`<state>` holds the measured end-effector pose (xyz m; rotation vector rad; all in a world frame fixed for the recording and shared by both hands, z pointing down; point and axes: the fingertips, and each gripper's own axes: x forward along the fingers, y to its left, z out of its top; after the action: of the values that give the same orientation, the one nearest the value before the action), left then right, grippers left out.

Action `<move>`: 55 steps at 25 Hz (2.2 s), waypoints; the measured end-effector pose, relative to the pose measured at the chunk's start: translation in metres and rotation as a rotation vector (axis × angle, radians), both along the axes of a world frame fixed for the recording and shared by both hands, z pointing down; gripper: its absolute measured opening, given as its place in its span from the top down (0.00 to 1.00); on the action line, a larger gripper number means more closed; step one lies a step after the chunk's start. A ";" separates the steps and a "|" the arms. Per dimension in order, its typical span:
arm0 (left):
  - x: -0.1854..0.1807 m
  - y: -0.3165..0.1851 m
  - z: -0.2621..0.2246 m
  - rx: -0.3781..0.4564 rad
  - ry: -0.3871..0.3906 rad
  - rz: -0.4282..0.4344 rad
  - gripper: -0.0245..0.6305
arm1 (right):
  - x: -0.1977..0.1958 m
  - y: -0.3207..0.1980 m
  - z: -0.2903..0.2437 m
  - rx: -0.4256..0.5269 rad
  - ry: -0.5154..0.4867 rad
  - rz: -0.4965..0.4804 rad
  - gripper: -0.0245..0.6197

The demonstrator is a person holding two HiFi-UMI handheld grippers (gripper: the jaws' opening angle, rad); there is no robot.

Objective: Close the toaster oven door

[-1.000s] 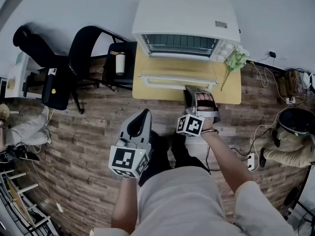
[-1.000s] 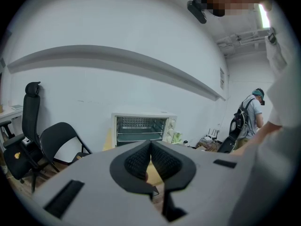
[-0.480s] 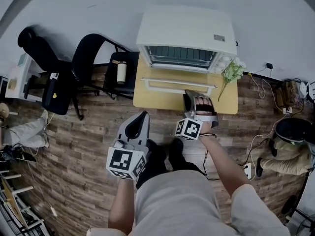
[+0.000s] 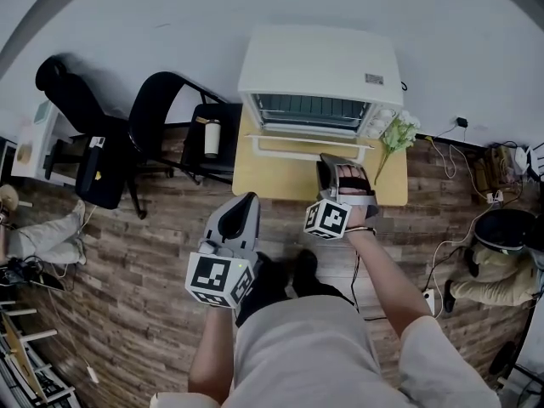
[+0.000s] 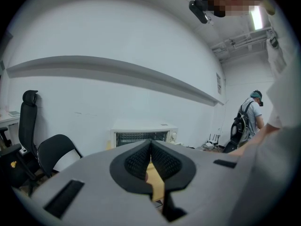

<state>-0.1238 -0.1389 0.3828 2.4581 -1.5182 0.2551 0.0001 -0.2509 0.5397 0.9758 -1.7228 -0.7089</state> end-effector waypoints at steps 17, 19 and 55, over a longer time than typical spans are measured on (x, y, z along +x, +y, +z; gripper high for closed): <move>0.002 -0.017 -0.016 0.040 0.002 0.013 0.95 | 0.002 -0.027 -0.020 -0.003 -0.022 -0.036 0.84; 0.002 -0.018 -0.017 0.040 0.004 0.015 0.95 | 0.002 -0.031 -0.023 -0.003 -0.026 -0.037 0.84; -0.001 -0.037 -0.018 0.044 0.001 0.019 0.95 | 0.007 -0.087 -0.047 -0.028 -0.065 -0.039 0.83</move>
<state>-0.1252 -0.1761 0.3645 2.5072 -1.5169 0.2254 0.0067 -0.3374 0.4924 0.9580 -1.8081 -0.6831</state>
